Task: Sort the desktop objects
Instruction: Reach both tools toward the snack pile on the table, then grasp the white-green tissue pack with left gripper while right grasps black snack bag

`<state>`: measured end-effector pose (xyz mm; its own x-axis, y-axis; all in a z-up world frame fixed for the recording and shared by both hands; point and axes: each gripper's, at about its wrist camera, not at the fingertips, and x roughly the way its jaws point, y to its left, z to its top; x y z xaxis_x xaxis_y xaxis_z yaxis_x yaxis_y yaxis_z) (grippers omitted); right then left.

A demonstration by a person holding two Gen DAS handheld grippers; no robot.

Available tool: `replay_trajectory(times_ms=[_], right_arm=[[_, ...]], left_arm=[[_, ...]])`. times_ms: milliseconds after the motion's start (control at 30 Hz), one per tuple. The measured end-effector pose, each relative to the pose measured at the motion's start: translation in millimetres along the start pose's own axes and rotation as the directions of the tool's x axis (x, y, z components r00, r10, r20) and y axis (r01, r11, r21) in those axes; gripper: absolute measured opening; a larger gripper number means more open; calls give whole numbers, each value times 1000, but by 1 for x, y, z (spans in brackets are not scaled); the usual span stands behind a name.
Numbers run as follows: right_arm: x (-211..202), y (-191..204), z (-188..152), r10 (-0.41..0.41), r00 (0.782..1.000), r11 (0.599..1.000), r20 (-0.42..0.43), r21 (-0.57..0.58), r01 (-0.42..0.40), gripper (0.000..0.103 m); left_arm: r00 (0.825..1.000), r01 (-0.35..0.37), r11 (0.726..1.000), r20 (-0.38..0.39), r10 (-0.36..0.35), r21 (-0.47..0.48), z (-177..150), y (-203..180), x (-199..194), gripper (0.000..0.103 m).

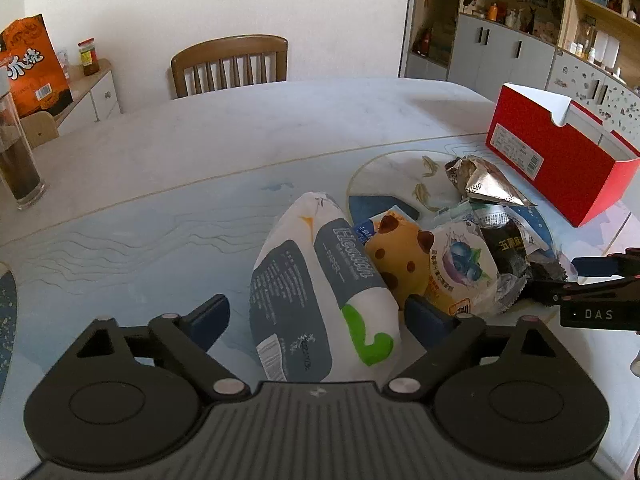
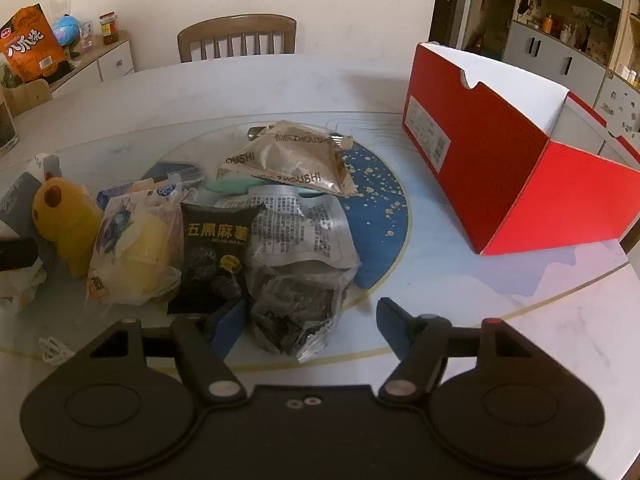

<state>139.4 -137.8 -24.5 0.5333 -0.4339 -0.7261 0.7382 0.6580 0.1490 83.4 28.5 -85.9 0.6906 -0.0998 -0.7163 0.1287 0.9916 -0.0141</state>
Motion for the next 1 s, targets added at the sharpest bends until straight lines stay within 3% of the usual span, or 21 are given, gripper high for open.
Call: replay_trajectory(times_ms=[100,233,400,833,1000], right_arm=[[1,1,1,11,1000,1000,-5,-1,-11,61],[2,2,0,17,1000,1000,-12,-4,-17,52],[1,3,1,28,999,1000,-17,-4,-28,43],[-10,1,-1,26,1000,1000,-7,-9,-26,36],[-19,-4,-1,27,1000,1000,3,6,-27,36]], left_arm=[[1000,11,1000,-4,-11,8,0,1,1,84],[1000,27,1000,-16,-27,11,-1,1,1,60],[999,33,999,-4,-33,23,-1,2,-2,44],[999,41,999,32,-42,27,2,6,-16,27],[998,47,998,50,-49,30,4,9,-27,27]])
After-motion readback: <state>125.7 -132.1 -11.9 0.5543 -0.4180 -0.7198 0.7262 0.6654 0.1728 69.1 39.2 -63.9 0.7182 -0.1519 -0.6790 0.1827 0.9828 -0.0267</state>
